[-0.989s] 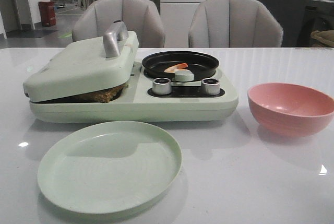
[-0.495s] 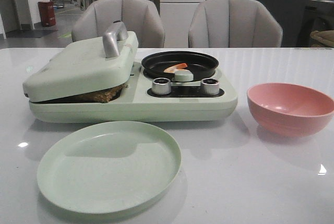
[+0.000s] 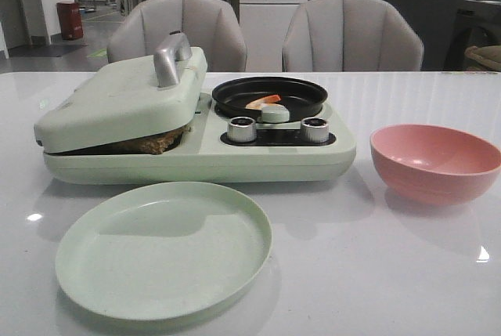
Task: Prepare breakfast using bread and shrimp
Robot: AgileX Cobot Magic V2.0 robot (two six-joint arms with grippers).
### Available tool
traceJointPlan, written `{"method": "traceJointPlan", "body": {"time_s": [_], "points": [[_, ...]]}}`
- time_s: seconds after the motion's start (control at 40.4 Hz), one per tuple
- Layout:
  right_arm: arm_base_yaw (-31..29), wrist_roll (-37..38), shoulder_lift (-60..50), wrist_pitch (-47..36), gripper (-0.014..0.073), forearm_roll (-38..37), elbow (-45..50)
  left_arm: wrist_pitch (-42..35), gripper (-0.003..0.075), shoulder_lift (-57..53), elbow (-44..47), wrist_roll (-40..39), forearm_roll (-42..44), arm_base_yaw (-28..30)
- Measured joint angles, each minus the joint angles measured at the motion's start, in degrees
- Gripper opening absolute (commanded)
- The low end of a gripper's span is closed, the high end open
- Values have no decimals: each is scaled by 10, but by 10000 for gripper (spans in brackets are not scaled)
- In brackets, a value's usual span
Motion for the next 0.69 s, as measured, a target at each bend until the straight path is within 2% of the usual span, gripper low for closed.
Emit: {"method": "traceJointPlan", "body": {"time_s": [0.297, 0.693], "points": [[-2, 71, -6, -17, -34, -19, 21, -1, 32, 0, 0, 0, 0, 0], [-2, 83, -6, -32, -34, -21, 21, -3, 32, 0, 0, 0, 0, 0]]}}
